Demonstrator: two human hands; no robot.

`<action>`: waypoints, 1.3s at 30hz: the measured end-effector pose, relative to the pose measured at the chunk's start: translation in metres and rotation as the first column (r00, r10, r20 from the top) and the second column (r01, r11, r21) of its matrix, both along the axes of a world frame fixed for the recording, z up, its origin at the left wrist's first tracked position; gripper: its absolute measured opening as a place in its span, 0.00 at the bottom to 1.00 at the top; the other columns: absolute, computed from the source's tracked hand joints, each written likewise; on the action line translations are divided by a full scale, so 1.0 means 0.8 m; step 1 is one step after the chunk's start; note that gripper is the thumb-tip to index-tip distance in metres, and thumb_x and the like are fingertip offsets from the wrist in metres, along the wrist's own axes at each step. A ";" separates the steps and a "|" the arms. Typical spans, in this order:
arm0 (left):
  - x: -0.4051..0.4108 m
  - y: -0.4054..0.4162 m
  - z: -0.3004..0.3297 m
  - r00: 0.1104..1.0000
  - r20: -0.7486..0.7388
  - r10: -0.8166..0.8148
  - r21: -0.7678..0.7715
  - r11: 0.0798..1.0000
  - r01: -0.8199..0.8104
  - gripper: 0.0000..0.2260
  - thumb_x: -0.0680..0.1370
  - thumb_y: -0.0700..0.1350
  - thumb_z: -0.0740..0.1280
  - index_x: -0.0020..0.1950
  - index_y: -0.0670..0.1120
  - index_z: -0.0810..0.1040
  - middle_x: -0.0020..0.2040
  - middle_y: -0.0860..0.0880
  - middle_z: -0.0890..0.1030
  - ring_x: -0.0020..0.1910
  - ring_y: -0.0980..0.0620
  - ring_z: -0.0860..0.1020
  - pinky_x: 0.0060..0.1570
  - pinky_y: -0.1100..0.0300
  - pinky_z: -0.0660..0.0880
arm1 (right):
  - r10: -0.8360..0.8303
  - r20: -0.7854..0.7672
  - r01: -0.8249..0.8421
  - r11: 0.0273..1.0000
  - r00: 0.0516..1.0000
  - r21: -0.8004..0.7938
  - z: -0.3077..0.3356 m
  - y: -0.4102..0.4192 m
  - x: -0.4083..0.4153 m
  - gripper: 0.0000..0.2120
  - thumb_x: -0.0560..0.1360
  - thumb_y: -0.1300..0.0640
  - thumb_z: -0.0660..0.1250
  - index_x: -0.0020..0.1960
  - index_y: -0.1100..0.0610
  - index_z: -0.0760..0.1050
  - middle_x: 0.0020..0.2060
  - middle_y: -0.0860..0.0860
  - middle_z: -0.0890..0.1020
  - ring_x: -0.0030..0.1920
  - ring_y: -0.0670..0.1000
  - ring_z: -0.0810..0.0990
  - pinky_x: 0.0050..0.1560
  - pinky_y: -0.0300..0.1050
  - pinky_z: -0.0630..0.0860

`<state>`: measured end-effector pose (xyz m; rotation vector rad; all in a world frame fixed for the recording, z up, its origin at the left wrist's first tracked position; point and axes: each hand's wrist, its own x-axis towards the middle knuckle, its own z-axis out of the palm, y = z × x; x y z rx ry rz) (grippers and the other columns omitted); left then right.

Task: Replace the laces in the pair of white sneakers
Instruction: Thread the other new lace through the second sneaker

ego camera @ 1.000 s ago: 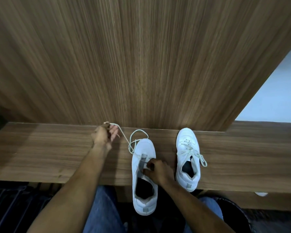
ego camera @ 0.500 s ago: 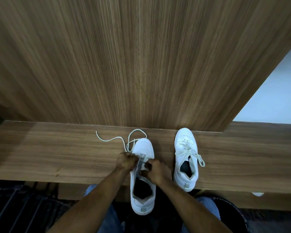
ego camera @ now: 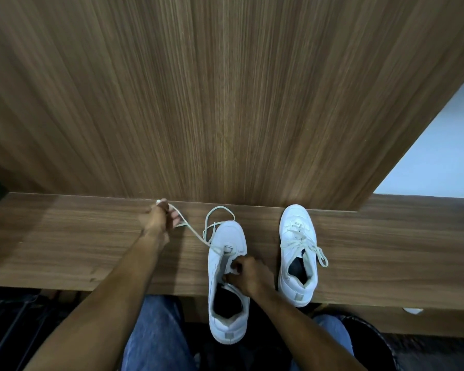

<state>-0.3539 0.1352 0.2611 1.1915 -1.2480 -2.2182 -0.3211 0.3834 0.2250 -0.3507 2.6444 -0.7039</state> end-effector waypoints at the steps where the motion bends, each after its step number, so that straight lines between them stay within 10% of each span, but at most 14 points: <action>1: 0.003 0.001 -0.017 0.997 0.071 -0.025 -0.006 1.000 0.025 0.05 0.78 0.39 0.63 0.42 0.43 0.73 0.27 0.48 0.76 0.21 0.56 0.74 0.20 0.66 0.70 | 0.002 0.007 -0.002 1.000 1.000 0.000 0.001 0.001 0.000 0.19 0.68 0.40 0.72 0.55 0.48 0.79 0.53 0.43 0.82 0.56 0.48 0.80 0.51 0.40 0.73; 6: 0.024 0.036 -0.065 0.890 0.444 -0.105 -0.327 0.906 0.270 0.14 0.73 0.45 0.70 0.55 0.39 0.78 0.49 0.42 0.80 0.45 0.44 0.79 0.45 0.54 0.76 | 0.014 0.017 -0.014 1.000 1.000 -0.004 0.003 0.003 -0.001 0.18 0.69 0.41 0.72 0.55 0.48 0.79 0.51 0.44 0.83 0.54 0.48 0.80 0.49 0.39 0.73; 13: 0.009 0.092 -0.062 0.710 0.677 -0.197 -0.596 0.419 0.685 0.12 0.75 0.51 0.65 0.52 0.49 0.84 0.53 0.43 0.82 0.55 0.39 0.78 0.54 0.52 0.76 | 0.041 0.027 -0.041 0.999 0.999 -0.009 -0.003 0.005 0.000 0.20 0.69 0.41 0.71 0.59 0.48 0.78 0.57 0.44 0.80 0.57 0.47 0.79 0.53 0.40 0.74; 19: -0.047 0.075 -0.119 0.564 0.700 -0.438 -0.393 0.423 0.816 0.19 0.73 0.58 0.60 0.49 0.44 0.82 0.49 0.40 0.84 0.49 0.40 0.82 0.53 0.47 0.79 | 0.031 0.084 -0.030 0.999 0.996 -0.018 -0.010 0.005 -0.006 0.22 0.69 0.41 0.71 0.60 0.47 0.78 0.57 0.45 0.79 0.57 0.48 0.78 0.56 0.43 0.74; 27: -0.019 0.088 -0.070 0.742 0.551 -0.381 -0.577 0.469 0.669 0.09 0.73 0.47 0.60 0.43 0.51 0.80 0.40 0.49 0.84 0.43 0.43 0.81 0.46 0.50 0.80 | 0.053 0.067 -0.053 0.999 0.996 -0.008 -0.011 0.004 0.000 0.28 0.66 0.33 0.68 0.59 0.48 0.74 0.56 0.46 0.78 0.56 0.50 0.78 0.55 0.46 0.75; 39: 0.025 0.110 -0.022 0.499 0.688 -0.527 -0.665 -0.183 0.724 0.09 0.78 0.52 0.65 0.54 0.56 0.84 0.52 0.55 0.84 0.54 0.53 0.80 0.54 0.57 0.75 | 0.186 -0.071 -0.169 0.967 0.980 0.190 -0.018 -0.007 0.025 0.37 0.69 0.40 0.65 0.72 0.53 0.57 0.63 0.51 0.68 0.64 0.56 0.68 0.55 0.53 0.74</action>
